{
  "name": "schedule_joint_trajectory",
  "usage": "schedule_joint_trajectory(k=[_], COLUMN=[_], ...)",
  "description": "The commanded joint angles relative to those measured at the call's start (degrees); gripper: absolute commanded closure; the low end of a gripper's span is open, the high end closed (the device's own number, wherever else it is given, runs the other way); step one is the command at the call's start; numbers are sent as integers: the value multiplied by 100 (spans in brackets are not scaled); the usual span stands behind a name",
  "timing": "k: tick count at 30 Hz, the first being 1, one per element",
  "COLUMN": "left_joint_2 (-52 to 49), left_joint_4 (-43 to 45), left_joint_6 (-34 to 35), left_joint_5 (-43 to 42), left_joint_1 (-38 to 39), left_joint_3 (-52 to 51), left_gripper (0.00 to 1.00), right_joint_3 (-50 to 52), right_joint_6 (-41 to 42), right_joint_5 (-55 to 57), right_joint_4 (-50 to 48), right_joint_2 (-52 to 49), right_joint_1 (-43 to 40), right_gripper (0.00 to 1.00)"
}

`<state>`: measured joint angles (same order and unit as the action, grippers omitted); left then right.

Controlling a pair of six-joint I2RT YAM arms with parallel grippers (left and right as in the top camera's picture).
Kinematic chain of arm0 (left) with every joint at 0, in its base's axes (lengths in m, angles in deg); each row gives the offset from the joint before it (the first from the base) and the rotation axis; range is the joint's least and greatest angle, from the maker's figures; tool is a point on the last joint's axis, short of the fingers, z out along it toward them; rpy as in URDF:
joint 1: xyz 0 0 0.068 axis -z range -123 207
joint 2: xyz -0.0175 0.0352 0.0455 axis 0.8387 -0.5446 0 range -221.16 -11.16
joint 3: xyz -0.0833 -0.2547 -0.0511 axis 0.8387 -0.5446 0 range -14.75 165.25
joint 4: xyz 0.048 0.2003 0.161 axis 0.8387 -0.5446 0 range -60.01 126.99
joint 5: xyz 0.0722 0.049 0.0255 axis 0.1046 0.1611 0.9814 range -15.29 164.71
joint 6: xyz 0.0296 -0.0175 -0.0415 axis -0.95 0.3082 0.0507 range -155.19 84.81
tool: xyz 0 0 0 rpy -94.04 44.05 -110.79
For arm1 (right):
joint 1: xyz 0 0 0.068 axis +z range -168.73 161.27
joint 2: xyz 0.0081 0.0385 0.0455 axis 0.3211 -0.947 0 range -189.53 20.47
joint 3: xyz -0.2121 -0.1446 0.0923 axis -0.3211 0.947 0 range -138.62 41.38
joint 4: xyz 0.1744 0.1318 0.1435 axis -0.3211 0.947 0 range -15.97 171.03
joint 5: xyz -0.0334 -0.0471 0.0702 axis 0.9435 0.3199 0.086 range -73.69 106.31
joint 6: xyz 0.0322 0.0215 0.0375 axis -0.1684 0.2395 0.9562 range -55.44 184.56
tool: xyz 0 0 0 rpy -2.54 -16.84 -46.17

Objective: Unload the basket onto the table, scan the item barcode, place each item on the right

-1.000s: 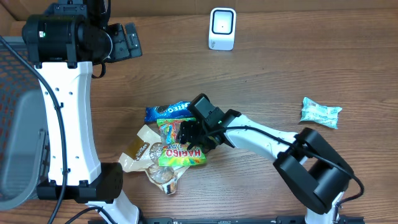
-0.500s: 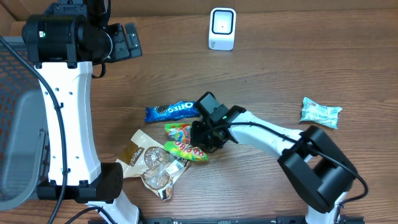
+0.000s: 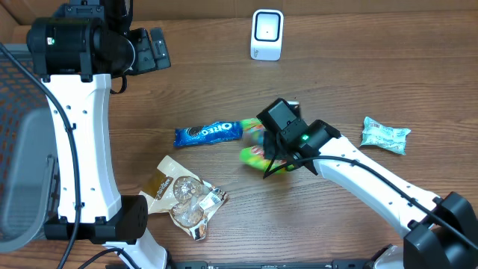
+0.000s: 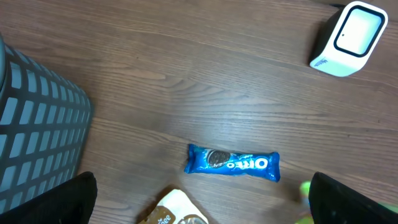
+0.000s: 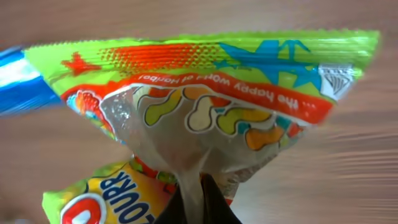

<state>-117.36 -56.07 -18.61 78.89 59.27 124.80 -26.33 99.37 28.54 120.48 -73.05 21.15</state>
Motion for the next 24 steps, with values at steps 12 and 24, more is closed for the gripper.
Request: schedule_joint_trajectory(k=[12, 24], left_joint_2=[-24, -24], left_joint_4=[9, 9], left_joint_6=[79, 79], left_joint_5=[68, 70], left_joint_1=[39, 39], left_joint_3=[42, 42], left_gripper=[0, 0], right_joint_3=[-28, -22], right_joint_6=[-4063, -6358], right_joint_5=[5230, 5381], right_joint_4=[-1217, -1185], right_joint_2=[-693, -1467], right_joint_1=[0, 225], right_gripper=[96, 96])
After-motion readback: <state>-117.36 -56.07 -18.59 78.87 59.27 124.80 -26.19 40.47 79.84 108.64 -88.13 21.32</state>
